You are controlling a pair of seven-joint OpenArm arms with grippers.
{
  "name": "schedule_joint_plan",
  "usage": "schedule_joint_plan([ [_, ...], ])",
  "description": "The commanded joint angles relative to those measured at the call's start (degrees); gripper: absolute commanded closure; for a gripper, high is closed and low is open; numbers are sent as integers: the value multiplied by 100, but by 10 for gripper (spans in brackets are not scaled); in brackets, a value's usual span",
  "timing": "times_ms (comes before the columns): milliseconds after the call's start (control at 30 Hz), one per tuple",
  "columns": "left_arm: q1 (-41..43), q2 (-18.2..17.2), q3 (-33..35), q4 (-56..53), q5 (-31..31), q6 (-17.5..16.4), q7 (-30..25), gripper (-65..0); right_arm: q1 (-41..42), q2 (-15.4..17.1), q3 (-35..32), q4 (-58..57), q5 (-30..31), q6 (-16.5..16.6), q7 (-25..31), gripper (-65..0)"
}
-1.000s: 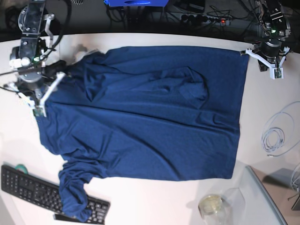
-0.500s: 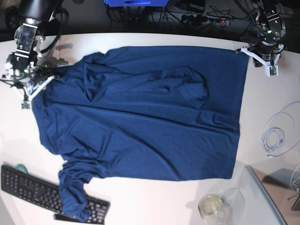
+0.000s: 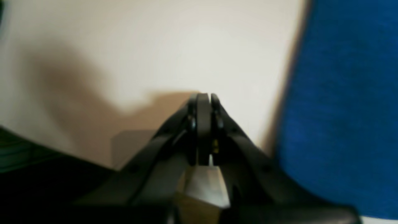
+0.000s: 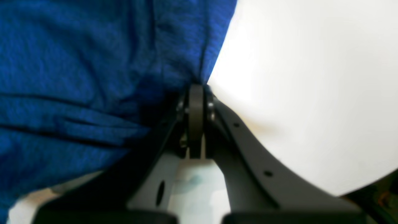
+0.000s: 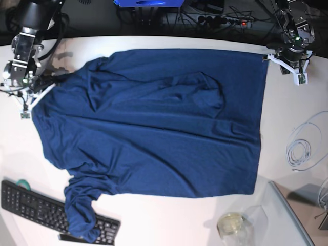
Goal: Layout the t-shirt on the table in an organized manner, then fold the t-shirt properly
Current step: 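Pull the held shirt corner outward with the right gripper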
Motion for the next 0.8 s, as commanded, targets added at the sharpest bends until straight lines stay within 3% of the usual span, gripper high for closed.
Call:
schedule_joint_plan([
  [0,27,-93,-22,32,57,10,75,0,-61,42,29,157,-26,0,-50,0],
  [233,18,-93,-22,84,57,10,75,0,-386,51,29,992,-26,0,-76,0],
  [267,18,-85,-22,93,57,10,75,0,-395,42,21,1097,-26,0,-94,-15],
  [400,79,-49,-48,374,48,1,110,0,-509,-37,29,1739,-26,0,-270,-173],
  [500,273,-41,-75,647,-23,-8,119,0,-782,-125,38,2495,-17,0,-278,-195],
  [667,888,-137,-31,1104,-1693,-8,128,0,-1107,-529,38,3190,-17,0,-252,-197],
  [767,1108,-190,-22,1166,-2361,-8,119,0,-1124,-749,3,3225,-17,0,-252,-189],
])
